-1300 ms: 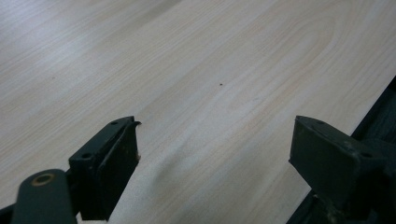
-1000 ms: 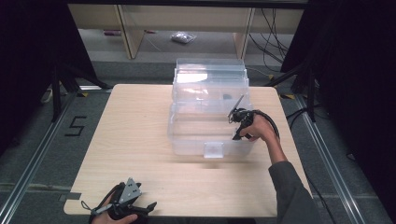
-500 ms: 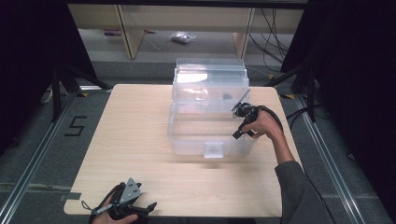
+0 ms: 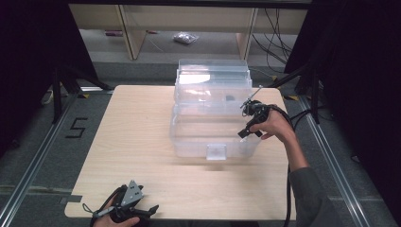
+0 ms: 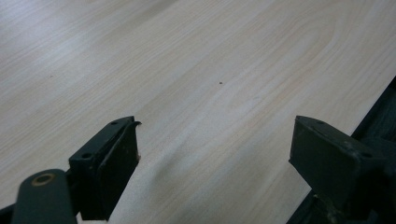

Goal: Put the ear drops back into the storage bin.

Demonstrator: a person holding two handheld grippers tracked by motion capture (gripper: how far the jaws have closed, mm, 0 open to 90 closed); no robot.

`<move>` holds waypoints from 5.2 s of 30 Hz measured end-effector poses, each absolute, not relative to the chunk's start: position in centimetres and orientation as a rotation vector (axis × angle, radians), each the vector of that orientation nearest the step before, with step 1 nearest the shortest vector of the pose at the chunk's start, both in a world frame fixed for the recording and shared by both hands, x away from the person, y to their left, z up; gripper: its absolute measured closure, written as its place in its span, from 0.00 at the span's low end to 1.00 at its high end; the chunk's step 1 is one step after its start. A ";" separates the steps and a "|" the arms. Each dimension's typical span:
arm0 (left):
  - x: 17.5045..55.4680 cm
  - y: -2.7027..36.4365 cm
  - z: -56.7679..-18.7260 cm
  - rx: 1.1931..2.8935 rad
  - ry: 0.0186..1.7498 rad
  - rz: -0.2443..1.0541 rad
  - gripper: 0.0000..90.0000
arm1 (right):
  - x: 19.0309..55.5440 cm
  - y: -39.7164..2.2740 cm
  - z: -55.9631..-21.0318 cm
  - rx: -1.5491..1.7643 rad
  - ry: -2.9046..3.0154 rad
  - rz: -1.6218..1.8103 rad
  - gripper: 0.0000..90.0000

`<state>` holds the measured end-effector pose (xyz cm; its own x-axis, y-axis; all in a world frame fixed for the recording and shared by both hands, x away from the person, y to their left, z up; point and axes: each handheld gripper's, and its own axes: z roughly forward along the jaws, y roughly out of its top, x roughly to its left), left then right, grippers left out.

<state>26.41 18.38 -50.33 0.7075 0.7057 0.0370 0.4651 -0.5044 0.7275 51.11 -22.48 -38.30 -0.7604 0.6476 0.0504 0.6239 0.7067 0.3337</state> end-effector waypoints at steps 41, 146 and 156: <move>26.4 18.4 -50.3 2.191 0.890 0.434 0.17 | 44.2 -23.6 -36.7 1.112 2.684 0.791 0.29; 26.3 18.4 -50.2 2.206 0.872 0.445 0.17 | 32.7 -23.4 -47.6 1.093 2.554 1.044 0.19; 26.2 18.4 -50.2 2.205 0.870 0.439 0.17 | 31.3 -23.9 -47.8 1.097 2.547 1.058 0.19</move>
<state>26.23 18.38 -50.15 0.7149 0.6974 0.0498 0.4544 -0.5176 0.7250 31.28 -23.92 -47.83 -0.7140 0.6909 0.1134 0.5680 0.4769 0.6708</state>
